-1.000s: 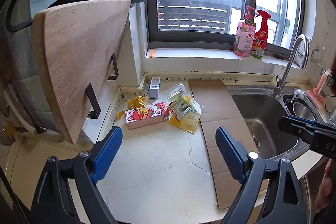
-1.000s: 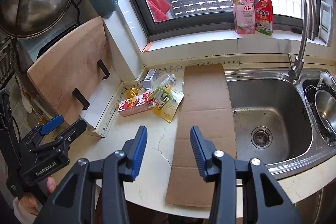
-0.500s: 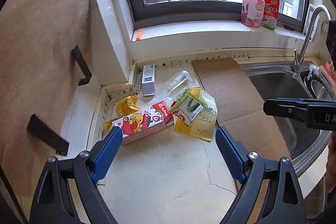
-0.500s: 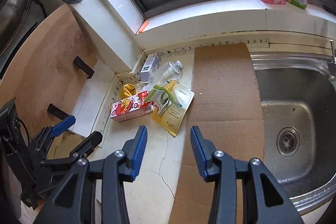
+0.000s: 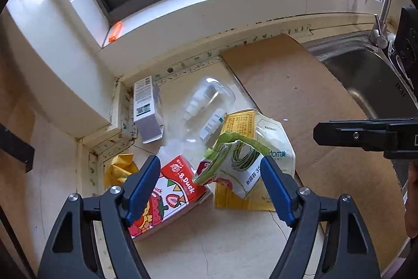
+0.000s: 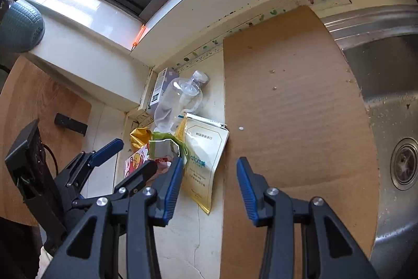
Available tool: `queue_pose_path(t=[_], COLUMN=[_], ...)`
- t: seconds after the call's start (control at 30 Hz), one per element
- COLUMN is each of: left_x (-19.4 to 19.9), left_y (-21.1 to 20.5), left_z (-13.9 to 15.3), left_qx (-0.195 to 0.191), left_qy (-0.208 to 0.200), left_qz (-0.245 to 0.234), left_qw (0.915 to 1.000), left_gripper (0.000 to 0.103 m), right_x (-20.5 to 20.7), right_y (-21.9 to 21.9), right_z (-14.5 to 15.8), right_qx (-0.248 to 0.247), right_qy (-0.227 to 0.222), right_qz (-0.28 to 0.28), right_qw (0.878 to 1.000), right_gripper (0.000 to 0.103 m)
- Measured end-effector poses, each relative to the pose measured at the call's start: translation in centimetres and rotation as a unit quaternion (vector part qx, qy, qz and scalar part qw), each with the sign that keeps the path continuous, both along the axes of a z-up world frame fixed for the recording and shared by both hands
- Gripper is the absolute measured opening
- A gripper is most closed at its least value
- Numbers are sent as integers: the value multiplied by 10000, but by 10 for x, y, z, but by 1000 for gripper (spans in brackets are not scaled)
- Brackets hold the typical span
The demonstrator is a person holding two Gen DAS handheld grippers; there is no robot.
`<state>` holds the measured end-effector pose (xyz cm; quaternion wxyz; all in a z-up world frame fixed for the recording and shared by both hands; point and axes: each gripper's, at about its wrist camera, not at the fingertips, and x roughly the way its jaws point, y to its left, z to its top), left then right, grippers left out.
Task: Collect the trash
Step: 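Grasp the green-and-white seed packet with the left tool while the right tool grasps the yellow atomy bag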
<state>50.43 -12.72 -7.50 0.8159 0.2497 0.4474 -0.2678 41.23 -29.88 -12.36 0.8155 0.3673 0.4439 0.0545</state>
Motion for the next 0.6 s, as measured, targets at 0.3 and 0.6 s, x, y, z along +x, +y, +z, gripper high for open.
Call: queue_pose_path(t=[0.3, 0.6], left_x=[12, -4], left_y=[-6, 17], left_z=[-30, -28], left_qx=[-30, -210], left_qy=[582, 580], left_qz=[-253, -39], left_qw=[9980, 9981], left_gripper=[38, 10], right_x=[6, 12], right_y=[-3, 9], right_z=[-18, -23], right_qx=[230, 336], right_qy=[39, -20], right_qz=[73, 244], right_qw=[9997, 9991], right_gripper=[43, 43])
